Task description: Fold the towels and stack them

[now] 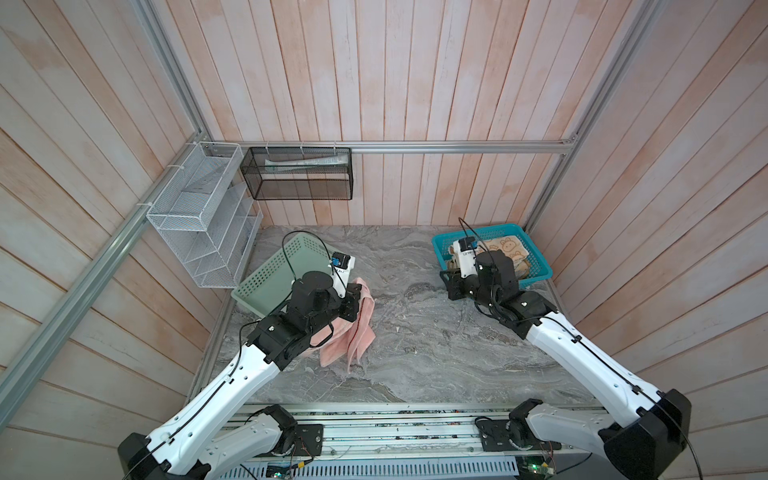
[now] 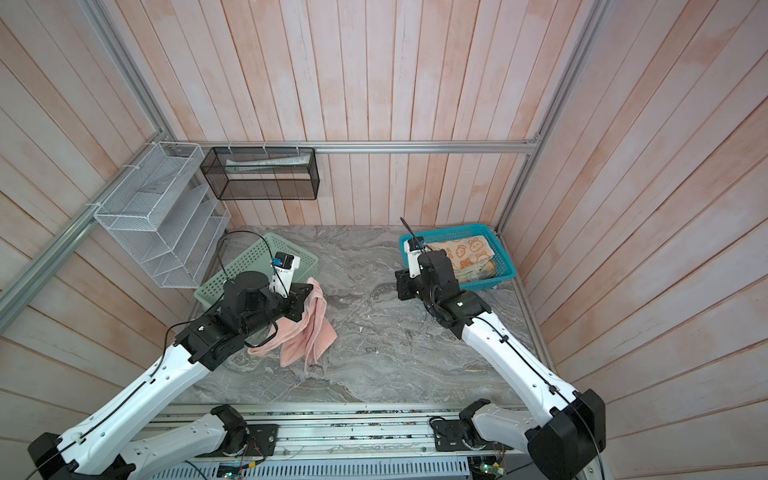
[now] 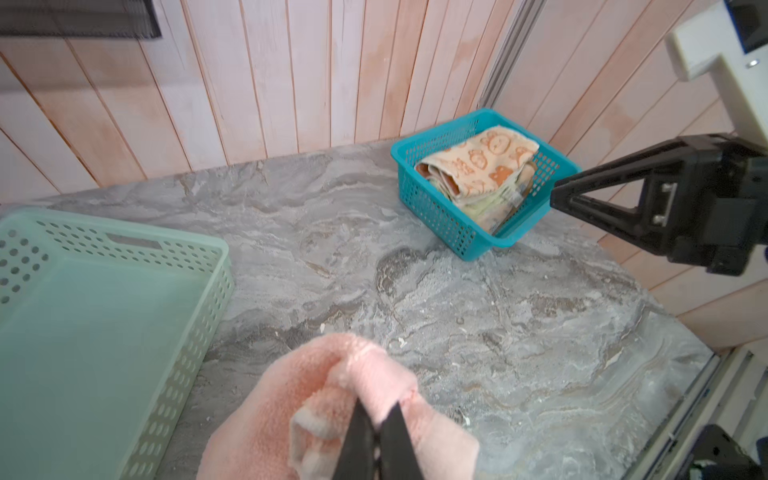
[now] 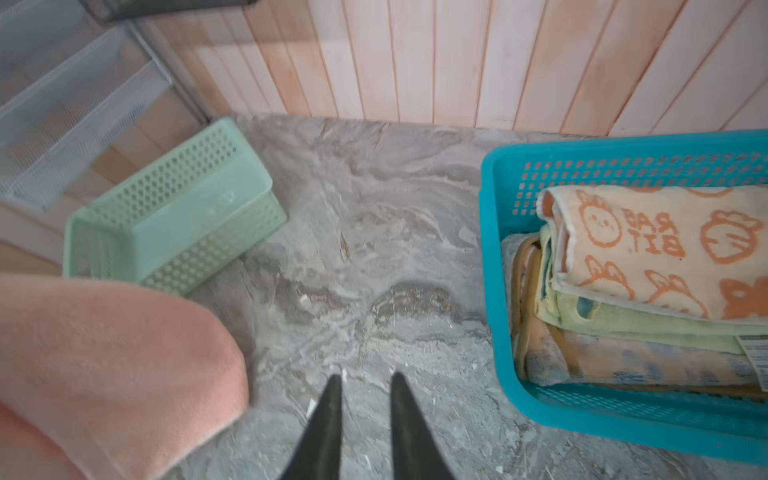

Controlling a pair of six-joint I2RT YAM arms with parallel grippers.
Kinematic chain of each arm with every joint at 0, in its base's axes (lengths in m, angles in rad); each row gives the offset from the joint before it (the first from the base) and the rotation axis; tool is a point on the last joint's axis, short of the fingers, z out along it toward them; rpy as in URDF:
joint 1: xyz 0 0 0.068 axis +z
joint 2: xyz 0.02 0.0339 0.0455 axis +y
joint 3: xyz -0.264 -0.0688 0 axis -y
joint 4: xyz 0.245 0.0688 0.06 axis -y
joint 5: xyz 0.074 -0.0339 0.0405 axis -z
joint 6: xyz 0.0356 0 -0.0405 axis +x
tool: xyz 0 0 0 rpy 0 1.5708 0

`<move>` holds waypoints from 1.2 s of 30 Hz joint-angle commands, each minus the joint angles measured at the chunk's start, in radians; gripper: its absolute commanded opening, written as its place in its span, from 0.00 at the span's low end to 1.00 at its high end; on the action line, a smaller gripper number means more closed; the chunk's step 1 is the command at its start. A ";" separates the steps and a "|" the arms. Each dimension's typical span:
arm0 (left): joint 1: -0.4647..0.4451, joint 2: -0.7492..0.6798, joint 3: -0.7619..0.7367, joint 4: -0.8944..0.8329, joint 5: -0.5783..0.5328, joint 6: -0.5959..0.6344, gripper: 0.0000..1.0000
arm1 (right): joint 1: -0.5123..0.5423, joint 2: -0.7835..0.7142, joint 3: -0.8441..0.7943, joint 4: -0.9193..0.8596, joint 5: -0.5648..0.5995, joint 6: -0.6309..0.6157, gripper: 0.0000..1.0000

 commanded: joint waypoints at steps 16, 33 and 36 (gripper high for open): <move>0.085 0.056 0.053 -0.021 0.295 0.051 0.00 | 0.357 0.188 -0.455 0.839 -0.084 -0.085 0.54; 0.103 0.103 0.118 -0.019 0.325 -0.007 0.00 | 0.487 0.391 -0.518 1.116 -0.011 -0.086 0.55; 0.104 0.103 0.121 -0.009 0.325 -0.022 0.00 | 0.494 0.403 -0.544 1.169 -0.010 -0.064 0.56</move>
